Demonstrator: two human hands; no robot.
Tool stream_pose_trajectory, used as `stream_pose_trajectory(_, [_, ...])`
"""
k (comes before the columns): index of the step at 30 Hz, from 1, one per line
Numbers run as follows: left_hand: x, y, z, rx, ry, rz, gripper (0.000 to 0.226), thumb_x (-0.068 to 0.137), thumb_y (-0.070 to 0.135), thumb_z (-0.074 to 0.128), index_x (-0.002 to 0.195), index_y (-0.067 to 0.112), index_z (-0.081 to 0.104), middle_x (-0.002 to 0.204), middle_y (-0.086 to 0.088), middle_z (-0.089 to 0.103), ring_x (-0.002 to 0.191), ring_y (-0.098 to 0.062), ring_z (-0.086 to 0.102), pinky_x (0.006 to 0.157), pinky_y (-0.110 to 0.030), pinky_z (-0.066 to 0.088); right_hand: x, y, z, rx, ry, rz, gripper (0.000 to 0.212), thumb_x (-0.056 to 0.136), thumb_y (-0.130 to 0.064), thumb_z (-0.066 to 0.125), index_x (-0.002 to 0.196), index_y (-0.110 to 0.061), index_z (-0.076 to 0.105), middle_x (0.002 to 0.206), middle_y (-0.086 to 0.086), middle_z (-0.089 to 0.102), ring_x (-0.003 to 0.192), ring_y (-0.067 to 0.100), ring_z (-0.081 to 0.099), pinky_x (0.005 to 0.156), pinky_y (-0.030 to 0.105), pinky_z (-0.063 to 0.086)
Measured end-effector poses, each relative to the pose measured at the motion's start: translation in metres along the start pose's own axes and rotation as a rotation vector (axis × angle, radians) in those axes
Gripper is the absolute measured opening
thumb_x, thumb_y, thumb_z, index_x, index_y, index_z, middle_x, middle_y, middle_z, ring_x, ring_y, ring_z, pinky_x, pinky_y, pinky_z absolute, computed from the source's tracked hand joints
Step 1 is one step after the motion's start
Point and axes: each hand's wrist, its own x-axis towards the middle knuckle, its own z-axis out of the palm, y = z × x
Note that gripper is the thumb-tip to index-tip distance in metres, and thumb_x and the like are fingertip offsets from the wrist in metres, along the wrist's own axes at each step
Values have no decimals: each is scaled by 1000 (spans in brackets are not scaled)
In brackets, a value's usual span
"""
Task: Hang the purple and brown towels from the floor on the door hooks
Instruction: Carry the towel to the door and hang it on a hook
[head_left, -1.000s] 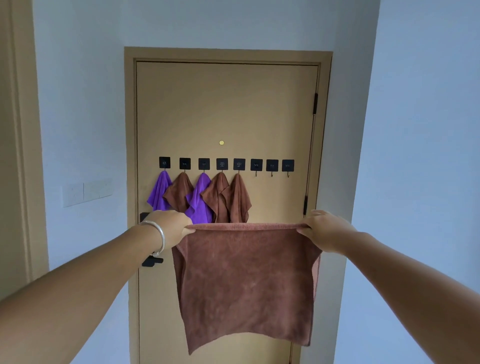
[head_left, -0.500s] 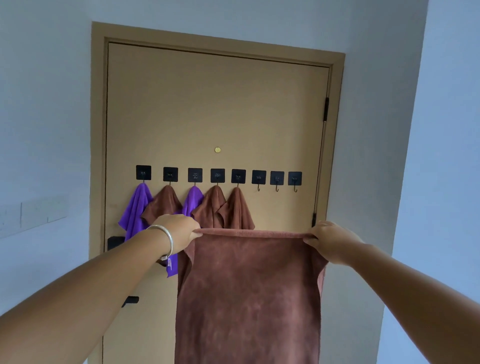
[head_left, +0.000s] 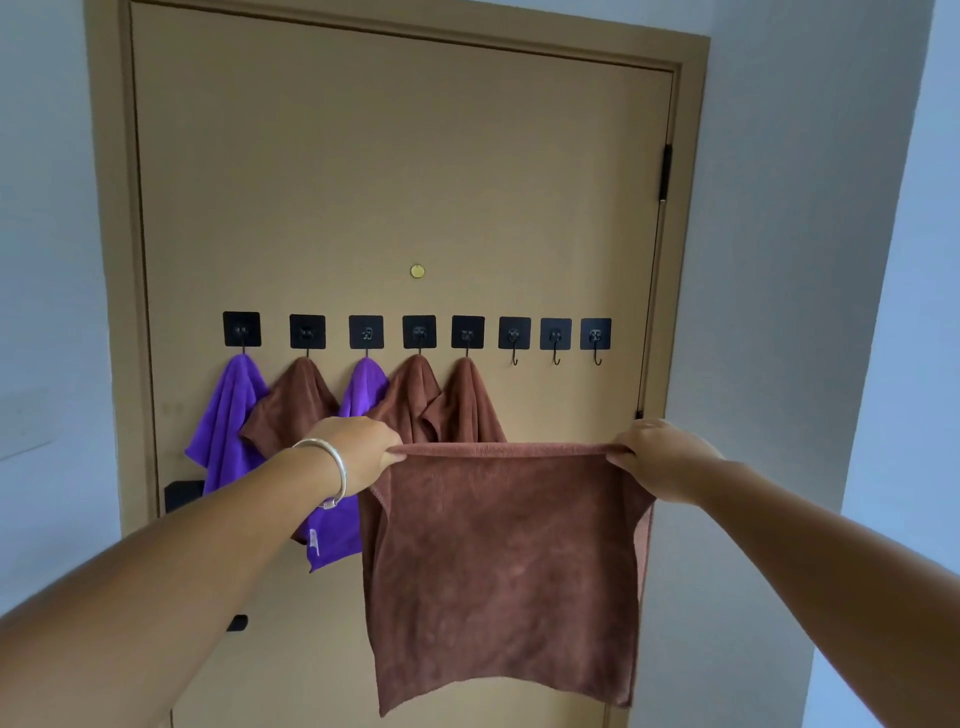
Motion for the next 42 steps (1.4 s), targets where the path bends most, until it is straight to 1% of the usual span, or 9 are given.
stream_pose_trajectory(8, [89, 3, 25, -11, 15, -47, 30, 103, 39, 34, 112, 31, 62, 106, 7, 65, 93, -15, 59, 76, -29, 43, 91, 39, 26, -16, 8, -35, 36, 101, -44, 34, 118, -29, 62, 114, -4, 58, 113, 16, 47, 96, 36, 43])
stream_pose_trajectory(12, [141, 1, 35, -102, 111, -57, 25, 101, 26, 37, 88, 34, 57, 92, 9, 65, 86, -17, 59, 70, -31, 45, 145, 57, 31, 129, 65, -70, 29, 102, -31, 39, 112, -25, 66, 107, -2, 62, 96, 17, 56, 84, 33, 49])
stream_pose_trajectory(16, [182, 6, 35, -143, 316, -4, 50, 88, 4, 36, 115, 45, 48, 101, 11, 65, 83, -20, 59, 72, -35, 49, 189, 68, 32, 259, 237, -147, 32, 99, -10, 40, 106, -27, 67, 102, -3, 62, 91, 19, 57, 80, 34, 50])
stream_pose_trajectory(21, [223, 10, 34, 9, 563, 233, 41, 70, -6, 46, 89, 30, 39, 104, 10, 60, 70, -21, 52, 53, -26, 35, 232, 81, 30, 137, 391, -322, 36, 71, 10, 36, 81, -25, 34, 75, -8, 45, 70, 20, 42, 52, 31, 28])
stream_pose_trajectory(24, [240, 8, 37, 79, 524, 245, 43, 64, -9, 57, 81, 31, 55, 97, 9, 59, 69, -18, 49, 53, -24, 21, 255, 87, 33, 26, 398, -486, 40, 67, 12, 41, 78, -25, 50, 86, -7, 50, 80, 20, 45, 56, 28, 27])
stream_pose_trajectory(26, [251, 7, 43, 64, 476, 177, 55, 73, -7, 58, 106, 36, 67, 103, 6, 58, 83, -21, 55, 62, -24, 26, 270, 87, 41, 3, 407, -498, 50, 81, 8, 44, 98, -34, 66, 105, -7, 55, 96, 20, 51, 66, 27, 36])
stream_pose_trajectory(32, [287, 17, 42, 164, 317, -30, 67, 91, 13, 42, 146, 45, 23, 112, 1, 45, 88, -21, 50, 64, -31, 33, 296, 62, 56, -46, 329, -350, 50, 94, -9, 38, 137, -35, 45, 112, 1, 45, 91, 25, 51, 64, 32, 37])
stream_pose_trajectory(38, [323, 39, 46, 218, 227, -117, 42, 90, 7, 42, 129, 22, 42, 111, -8, 50, 90, -30, 59, 64, -36, 39, 315, 32, 69, -134, 302, -210, 46, 95, -9, 38, 140, -17, 35, 117, 8, 47, 93, 28, 56, 68, 37, 46])
stream_pose_trajectory(42, [333, 61, 64, 253, 88, -96, 37, 97, 12, 35, 132, 16, 45, 127, -12, 50, 113, -33, 53, 87, -39, 41, 318, 19, 91, -93, 259, -184, 36, 96, -12, 37, 132, -12, 44, 117, 8, 54, 96, 27, 58, 73, 35, 44])
